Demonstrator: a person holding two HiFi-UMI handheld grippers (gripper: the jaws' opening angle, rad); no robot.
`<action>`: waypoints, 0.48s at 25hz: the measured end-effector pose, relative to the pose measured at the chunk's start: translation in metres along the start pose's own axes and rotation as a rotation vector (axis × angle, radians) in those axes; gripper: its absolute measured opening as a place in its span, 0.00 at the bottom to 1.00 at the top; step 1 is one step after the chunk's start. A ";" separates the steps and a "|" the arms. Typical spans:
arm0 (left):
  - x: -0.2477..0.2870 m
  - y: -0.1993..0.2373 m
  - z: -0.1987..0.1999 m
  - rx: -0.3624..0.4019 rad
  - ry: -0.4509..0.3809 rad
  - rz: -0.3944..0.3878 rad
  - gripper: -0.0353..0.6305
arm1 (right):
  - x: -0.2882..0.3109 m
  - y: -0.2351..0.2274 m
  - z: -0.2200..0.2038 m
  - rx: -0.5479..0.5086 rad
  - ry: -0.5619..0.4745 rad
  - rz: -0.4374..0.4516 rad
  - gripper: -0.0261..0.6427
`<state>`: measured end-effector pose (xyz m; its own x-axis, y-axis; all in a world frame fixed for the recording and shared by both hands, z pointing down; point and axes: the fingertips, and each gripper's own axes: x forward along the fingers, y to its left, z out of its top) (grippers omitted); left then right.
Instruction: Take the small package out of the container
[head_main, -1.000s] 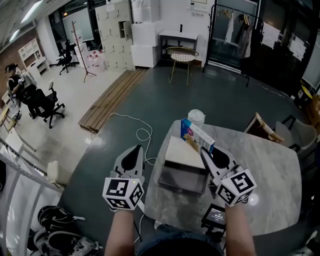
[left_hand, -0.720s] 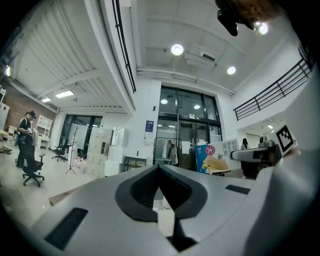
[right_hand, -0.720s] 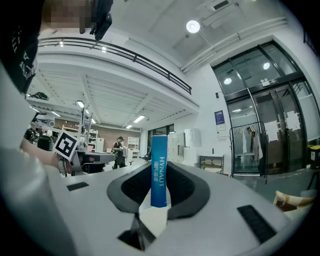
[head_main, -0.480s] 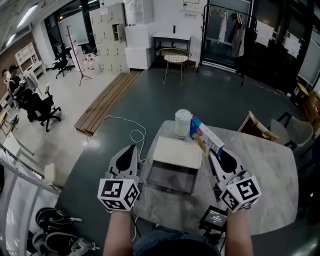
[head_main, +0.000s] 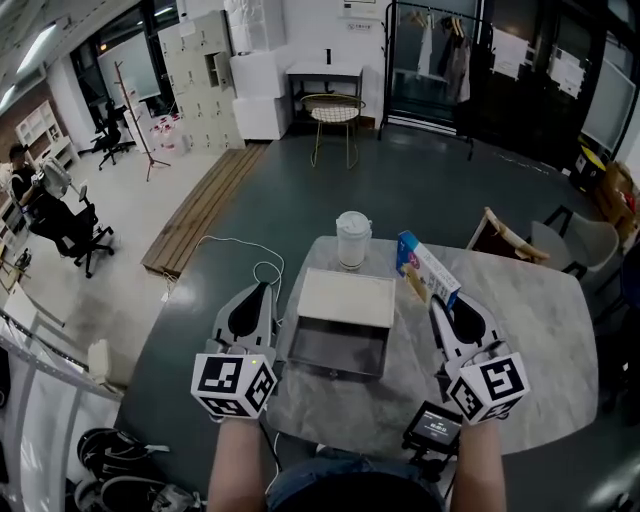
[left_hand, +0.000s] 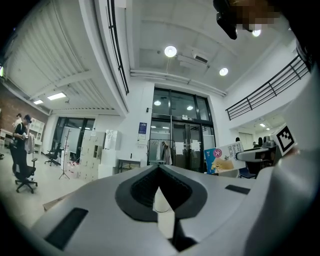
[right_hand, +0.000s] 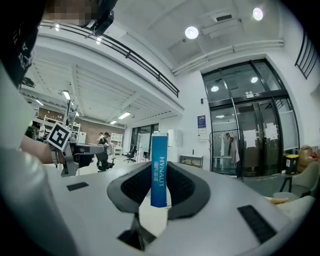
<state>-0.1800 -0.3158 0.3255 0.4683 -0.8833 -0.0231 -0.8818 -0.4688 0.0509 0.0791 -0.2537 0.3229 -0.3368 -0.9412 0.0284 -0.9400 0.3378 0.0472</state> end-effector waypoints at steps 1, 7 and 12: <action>0.000 0.000 0.002 0.008 -0.004 -0.012 0.07 | -0.002 -0.001 0.002 -0.001 -0.003 -0.016 0.18; 0.004 -0.002 0.005 0.026 -0.019 -0.062 0.07 | -0.019 -0.009 0.004 -0.007 -0.013 -0.094 0.18; 0.006 -0.002 0.005 0.019 -0.029 -0.078 0.07 | -0.020 -0.011 -0.001 0.002 0.007 -0.131 0.18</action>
<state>-0.1755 -0.3204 0.3201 0.5339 -0.8438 -0.0551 -0.8439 -0.5358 0.0285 0.0964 -0.2384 0.3224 -0.2102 -0.9772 0.0295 -0.9762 0.2115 0.0486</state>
